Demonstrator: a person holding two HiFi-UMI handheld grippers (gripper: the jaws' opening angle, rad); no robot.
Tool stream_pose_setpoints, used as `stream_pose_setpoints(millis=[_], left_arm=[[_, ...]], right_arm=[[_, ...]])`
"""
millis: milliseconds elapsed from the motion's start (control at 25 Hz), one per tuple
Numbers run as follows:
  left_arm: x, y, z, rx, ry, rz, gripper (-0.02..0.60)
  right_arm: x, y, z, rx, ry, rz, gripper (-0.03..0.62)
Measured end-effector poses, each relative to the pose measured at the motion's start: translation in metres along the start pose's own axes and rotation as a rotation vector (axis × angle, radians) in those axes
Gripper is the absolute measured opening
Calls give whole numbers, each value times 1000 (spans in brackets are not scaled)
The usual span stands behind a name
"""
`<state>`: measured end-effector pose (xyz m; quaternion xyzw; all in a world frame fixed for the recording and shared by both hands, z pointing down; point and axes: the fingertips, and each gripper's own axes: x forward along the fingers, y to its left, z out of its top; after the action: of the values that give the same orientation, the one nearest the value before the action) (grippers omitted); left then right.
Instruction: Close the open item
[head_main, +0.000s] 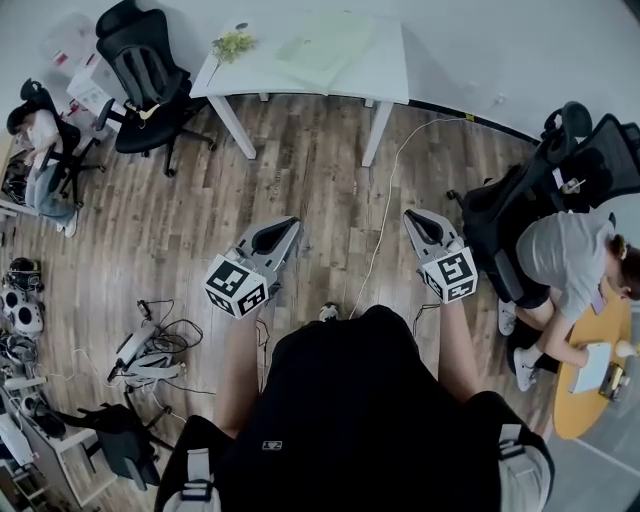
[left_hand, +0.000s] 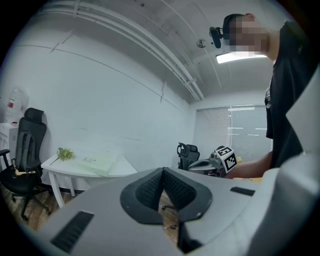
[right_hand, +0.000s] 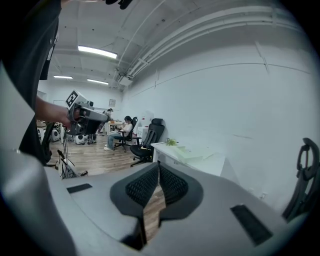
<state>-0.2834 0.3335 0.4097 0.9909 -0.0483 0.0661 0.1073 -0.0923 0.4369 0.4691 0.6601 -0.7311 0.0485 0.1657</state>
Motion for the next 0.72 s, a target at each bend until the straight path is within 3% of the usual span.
stream_pose_setpoints(millis=[440,720], left_arm=[[10,31,-1,-15,27,40,5],[52,47,12,-14,12,84,5]], right_arm=[[24,-28,-19,32,43,6,6],[52,-71,-19,2,42,66,6]])
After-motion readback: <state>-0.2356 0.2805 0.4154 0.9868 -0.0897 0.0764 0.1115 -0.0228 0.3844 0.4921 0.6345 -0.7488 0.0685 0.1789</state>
